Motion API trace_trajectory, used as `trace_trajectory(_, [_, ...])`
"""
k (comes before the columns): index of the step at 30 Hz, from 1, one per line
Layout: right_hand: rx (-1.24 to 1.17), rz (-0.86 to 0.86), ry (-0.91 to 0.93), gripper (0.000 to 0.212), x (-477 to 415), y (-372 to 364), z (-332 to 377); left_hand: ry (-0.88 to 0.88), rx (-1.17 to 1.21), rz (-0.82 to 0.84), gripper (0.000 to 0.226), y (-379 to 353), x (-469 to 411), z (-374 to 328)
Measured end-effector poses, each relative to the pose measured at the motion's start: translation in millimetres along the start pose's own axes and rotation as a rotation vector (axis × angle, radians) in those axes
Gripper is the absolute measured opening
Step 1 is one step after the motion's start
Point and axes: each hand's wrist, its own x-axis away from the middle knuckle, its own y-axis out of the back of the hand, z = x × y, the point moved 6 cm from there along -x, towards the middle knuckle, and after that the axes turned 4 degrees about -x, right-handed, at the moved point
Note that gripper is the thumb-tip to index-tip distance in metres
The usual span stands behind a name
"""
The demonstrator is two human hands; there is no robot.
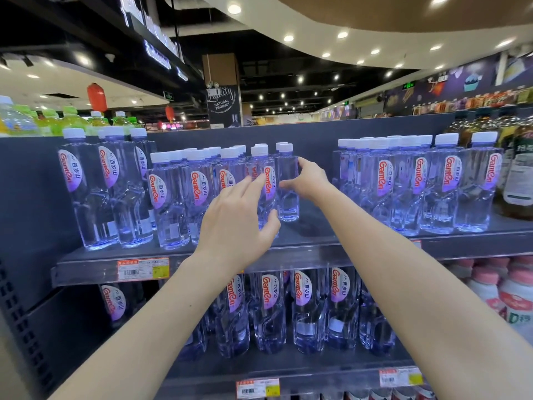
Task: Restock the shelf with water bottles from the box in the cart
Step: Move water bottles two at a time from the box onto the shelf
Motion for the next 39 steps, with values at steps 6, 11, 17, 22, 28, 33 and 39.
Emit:
trace_trajectory(6, [-0.004, 0.0, 0.015, 0.051, -6, -3, -5, 0.012, 0.008, 0.018, 0.068, 3, 6, 1])
trace_trajectory(11, [-0.048, -0.01, -0.008, 0.048, -6, -3, -5, 0.038, -0.006, 0.051, 0.064, 0, 11, 2])
trace_trajectory(17, [-0.018, -0.055, -0.028, 0.047, -8, -7, -5, 0.044, -0.008, 0.075, 0.06, -3, 18, -3])
trace_trajectory(22, [0.013, -0.074, -0.063, 0.045, -8, -8, -3, 0.049, -0.001, 0.078, 0.059, -2, 21, -9])
trace_trajectory(28, [0.019, -0.074, -0.058, 0.046, -4, -11, -4, 0.073, -0.015, 0.084, 0.061, -2, 24, -1])
trace_trajectory(33, [0.017, -0.019, -0.073, 0.048, 3, -6, -8, 0.092, -0.045, 0.124, 0.065, -6, 27, 2])
trace_trajectory(39, [0.125, 0.028, -0.164, 0.051, 19, -12, -20, 0.101, -0.058, 0.164, 0.065, -9, 38, 1])
